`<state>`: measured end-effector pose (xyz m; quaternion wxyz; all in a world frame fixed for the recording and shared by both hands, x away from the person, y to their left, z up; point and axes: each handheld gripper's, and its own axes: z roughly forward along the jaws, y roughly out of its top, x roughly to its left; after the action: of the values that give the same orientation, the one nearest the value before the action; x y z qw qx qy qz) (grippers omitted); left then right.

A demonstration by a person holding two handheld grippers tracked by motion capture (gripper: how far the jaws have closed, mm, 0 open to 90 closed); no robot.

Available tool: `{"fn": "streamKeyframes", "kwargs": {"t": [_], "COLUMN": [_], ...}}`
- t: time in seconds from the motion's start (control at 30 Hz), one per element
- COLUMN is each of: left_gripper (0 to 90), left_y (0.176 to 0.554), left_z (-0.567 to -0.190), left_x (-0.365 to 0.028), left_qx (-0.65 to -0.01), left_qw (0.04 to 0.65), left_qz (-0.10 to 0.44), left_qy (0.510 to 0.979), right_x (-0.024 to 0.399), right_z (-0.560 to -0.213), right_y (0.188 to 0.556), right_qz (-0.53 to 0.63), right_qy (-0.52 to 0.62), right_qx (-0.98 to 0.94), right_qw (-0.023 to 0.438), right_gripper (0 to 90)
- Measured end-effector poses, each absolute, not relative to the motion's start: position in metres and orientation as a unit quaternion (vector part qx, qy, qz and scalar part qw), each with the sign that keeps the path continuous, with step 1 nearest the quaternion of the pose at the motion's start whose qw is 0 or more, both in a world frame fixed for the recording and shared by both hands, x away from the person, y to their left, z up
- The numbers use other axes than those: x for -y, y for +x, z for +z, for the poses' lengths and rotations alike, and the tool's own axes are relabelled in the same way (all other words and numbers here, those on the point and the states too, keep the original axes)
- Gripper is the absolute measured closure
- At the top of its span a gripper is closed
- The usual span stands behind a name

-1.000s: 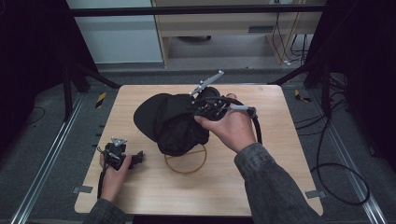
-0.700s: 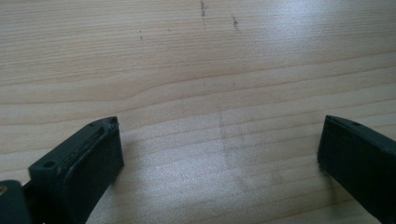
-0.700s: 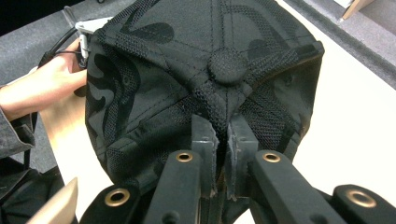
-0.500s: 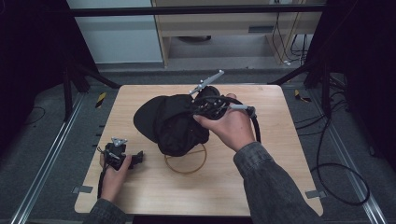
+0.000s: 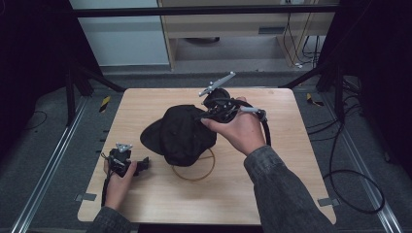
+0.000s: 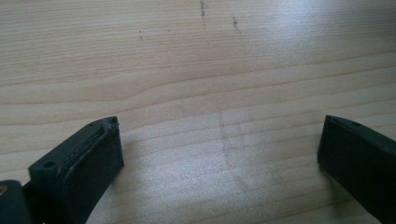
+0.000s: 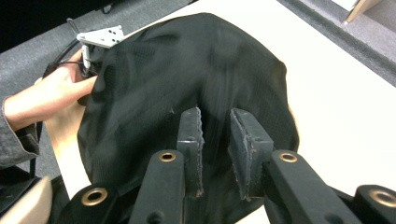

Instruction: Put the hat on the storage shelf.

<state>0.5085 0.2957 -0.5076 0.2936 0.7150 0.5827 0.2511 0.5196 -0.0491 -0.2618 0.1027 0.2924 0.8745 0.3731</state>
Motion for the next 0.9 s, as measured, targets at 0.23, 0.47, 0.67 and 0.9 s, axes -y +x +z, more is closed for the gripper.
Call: {"fn": "streamKeyframes", "kwargs": {"t": [0.23,0.47,0.67,0.9], "left_gripper": [0.0,0.0,0.0,0.0], "left_y": [0.509,0.508,0.509,0.509], "left_z": [-0.508,-0.508,-0.508,-0.508], "left_x": [-0.296,-0.296,-0.296,-0.296], "left_qx": [-0.583,-0.583,-0.583,-0.583], "left_qw": [0.294,0.293,0.294,0.294], "left_qz": [0.251,0.251,0.251,0.251], "left_qy": [0.715,0.715,0.715,0.715], "right_x": [0.053,0.06,0.063,0.069], "right_z": [-0.259,-0.258,-0.256,-0.255], "right_y": [0.518,0.517,0.515,0.513], "right_qz": [0.377,0.38,0.379,0.381], "right_qy": [0.294,0.297,0.299,0.302], "right_qx": [-0.872,-0.87,-0.869,-0.868], "right_qw": [0.104,0.104,0.104,0.106], "right_gripper": [72.0,72.5,72.8,72.9]}}
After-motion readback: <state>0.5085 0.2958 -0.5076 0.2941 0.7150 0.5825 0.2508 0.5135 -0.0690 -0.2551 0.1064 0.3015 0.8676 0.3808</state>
